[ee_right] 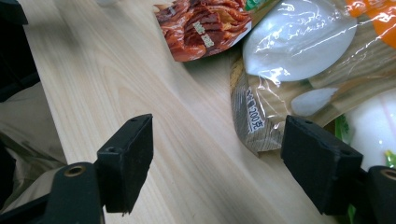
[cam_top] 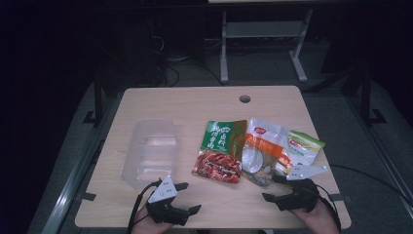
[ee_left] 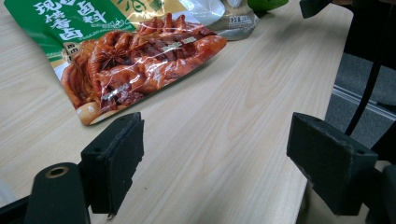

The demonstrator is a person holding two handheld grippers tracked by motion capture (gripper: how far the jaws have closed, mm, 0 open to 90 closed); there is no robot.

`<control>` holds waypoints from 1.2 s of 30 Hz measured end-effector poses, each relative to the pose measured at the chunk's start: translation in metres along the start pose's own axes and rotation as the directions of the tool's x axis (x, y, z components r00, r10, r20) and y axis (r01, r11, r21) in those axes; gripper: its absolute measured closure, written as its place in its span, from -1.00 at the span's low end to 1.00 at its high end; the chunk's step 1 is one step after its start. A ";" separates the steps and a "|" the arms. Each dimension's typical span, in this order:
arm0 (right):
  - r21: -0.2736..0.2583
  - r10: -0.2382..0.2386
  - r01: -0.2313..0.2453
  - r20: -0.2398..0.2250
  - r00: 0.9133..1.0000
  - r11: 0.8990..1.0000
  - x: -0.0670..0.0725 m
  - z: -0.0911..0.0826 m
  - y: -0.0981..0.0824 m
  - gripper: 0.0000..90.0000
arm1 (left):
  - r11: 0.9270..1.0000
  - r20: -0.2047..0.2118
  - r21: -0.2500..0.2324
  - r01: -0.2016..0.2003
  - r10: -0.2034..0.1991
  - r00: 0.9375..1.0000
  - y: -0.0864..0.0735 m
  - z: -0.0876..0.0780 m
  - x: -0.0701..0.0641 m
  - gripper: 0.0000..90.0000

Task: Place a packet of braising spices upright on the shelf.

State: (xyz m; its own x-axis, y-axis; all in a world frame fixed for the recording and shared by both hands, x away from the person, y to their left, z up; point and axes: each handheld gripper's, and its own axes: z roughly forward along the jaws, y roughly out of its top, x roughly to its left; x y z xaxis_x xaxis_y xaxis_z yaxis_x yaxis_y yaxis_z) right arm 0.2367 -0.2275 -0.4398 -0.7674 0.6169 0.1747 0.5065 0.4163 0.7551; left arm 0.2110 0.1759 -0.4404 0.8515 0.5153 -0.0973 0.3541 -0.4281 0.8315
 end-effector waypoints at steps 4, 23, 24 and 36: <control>0.001 -0.014 0.014 0.011 1.000 1.000 -0.002 -0.002 0.002 -0.47 | 1.000 -0.006 0.001 -0.003 0.003 1.000 0.000 0.001 0.001 -0.59; 0.003 0.009 -0.009 -0.016 1.000 1.000 -0.007 0.004 0.040 -0.58 | 1.000 -0.007 -0.015 -0.020 0.020 1.000 0.002 -0.001 -0.003 -0.59; 0.005 0.002 -0.002 -0.016 1.000 1.000 -0.007 0.005 0.043 -0.58 | 1.000 -0.008 -0.020 -0.019 0.018 1.000 0.002 -0.001 -0.003 -0.59; 0.048 -0.017 0.018 -0.022 1.000 0.999 -0.022 0.026 0.091 -0.54 | 0.999 -0.006 -0.016 -0.028 0.028 1.000 0.004 0.000 -0.002 -0.59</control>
State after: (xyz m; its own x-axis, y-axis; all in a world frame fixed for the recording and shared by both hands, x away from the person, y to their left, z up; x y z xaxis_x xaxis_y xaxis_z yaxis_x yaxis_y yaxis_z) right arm 0.3099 -0.1852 -0.3915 -0.7841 0.5953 0.1755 0.5111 0.4590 0.7267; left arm 0.2102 0.1731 -0.4368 0.8586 0.5077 -0.0705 0.3237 -0.4304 0.8426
